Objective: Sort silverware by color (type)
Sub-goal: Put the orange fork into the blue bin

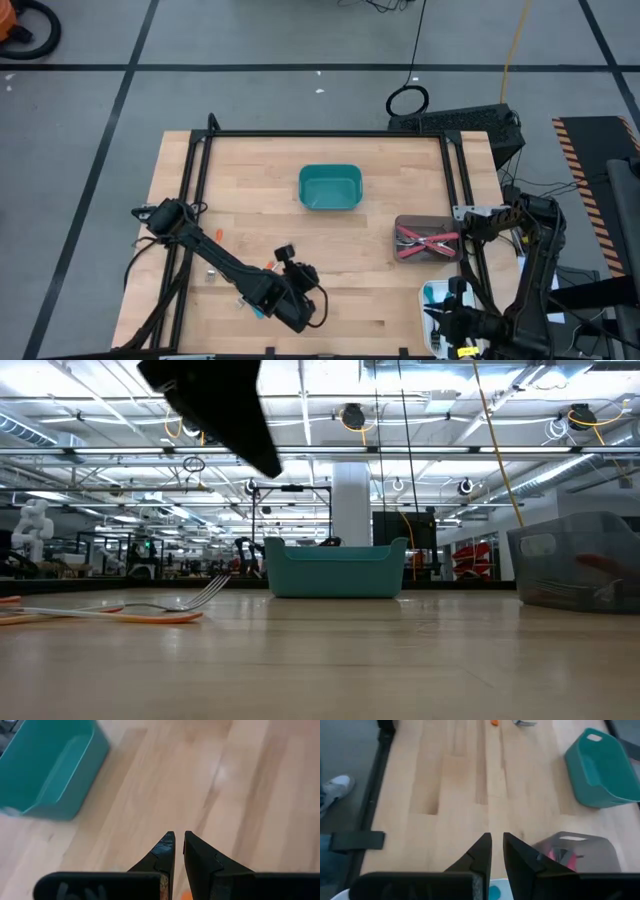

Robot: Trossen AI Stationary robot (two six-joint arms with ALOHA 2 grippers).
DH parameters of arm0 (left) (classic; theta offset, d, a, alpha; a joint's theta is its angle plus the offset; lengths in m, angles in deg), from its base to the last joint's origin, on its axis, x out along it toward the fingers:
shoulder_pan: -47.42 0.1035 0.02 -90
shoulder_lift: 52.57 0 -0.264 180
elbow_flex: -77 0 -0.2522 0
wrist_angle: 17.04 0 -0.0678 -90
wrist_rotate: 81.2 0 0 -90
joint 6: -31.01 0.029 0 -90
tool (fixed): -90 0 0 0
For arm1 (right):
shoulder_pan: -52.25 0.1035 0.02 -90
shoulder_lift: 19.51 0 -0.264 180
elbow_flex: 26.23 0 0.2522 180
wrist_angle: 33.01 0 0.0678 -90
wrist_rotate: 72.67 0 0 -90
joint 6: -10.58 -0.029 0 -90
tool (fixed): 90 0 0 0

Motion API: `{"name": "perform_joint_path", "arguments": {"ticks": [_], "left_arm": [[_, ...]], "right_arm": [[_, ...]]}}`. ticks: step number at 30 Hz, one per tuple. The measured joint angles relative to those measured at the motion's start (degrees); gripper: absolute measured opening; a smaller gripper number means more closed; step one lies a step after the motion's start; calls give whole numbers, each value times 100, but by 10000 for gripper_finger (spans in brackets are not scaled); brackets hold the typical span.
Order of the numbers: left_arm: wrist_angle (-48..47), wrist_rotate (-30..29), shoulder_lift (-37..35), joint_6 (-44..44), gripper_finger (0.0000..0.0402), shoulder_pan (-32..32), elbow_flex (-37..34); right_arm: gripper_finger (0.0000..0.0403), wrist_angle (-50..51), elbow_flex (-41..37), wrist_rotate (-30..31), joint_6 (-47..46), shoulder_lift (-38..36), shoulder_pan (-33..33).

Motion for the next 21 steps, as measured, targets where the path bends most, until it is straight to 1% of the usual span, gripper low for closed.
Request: {"name": "perform_joint_path", "arguments": {"ticks": [4, 7, 9, 11, 15, 19, 21], "left_arm": [[-507, 175, 0, -66, 42, 0, 0], [-598, 336, 0, 69, 42, -2, 0], [-590, 364, 0, -58, 42, -11, 0], [-593, 395, 0, -315, 42, -11, 0], [-745, 650, 0, -1045, 42, -9, 0], [-1147, 1239, -4, -1728, 42, -28, 0], [-1340, 1397, -4, -1999, 42, -99, 0]], "right_arm": [[45, 206, 0, -241, -301, 0, 0], [45, 231, 0, -333, -354, 0, 0], [45, 232, 0, -306, -296, 0, 0], [45, 231, 0, -276, -113, 0, -1], [45, 229, 0, -271, 147, 0, -36], [45, 228, 0, -266, 280, 0, -72], [45, 228, 0, -264, 379, 0, -87]]}}
